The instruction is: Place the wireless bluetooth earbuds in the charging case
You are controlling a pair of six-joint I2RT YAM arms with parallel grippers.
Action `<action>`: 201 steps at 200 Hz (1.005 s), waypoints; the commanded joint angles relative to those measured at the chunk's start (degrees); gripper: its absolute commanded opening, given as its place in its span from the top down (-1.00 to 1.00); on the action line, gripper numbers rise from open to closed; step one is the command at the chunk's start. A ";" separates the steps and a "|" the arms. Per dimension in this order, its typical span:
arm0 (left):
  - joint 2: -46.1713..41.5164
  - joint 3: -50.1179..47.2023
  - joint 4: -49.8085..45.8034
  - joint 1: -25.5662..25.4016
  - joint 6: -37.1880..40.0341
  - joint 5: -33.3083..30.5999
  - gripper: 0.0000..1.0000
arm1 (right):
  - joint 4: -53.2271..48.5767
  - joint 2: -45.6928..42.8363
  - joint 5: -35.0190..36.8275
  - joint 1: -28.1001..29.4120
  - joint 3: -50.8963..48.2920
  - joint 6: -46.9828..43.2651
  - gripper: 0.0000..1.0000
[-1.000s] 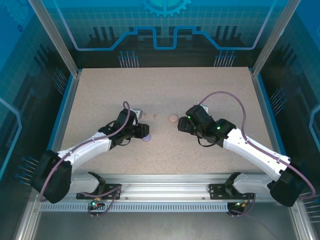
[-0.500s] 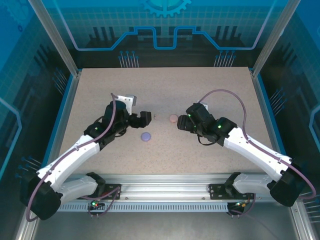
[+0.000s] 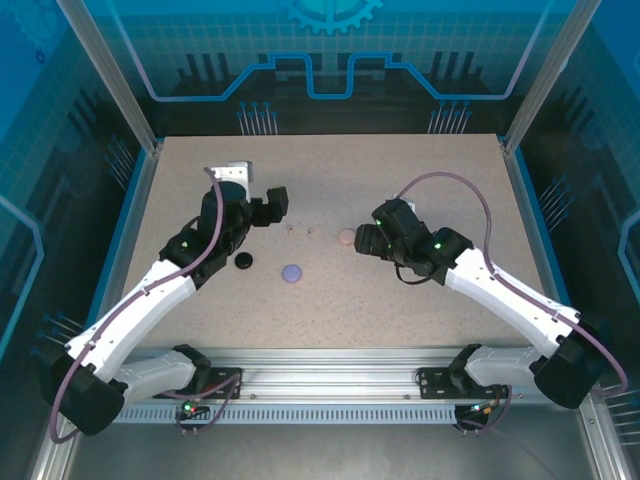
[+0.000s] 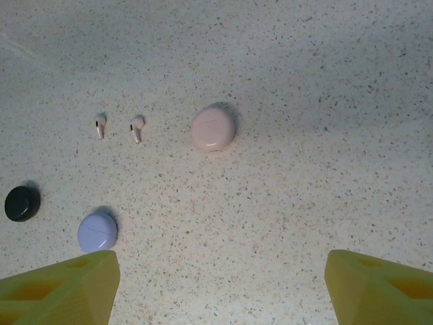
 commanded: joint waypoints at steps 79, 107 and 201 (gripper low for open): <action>1.07 -1.52 7.57 1.77 4.94 -8.66 -0.98 | -0.54 11.48 -3.29 -2.80 9.98 -3.99 -0.61; -0.92 -4.37 9.98 4.34 0.94 -2.20 -0.98 | -1.19 16.50 -4.42 -3.00 13.06 -4.87 -0.61; 2.59 0.12 2.10 8.61 -3.16 5.68 -0.98 | -6.85 38.84 -7.50 -5.59 28.02 -12.03 -0.66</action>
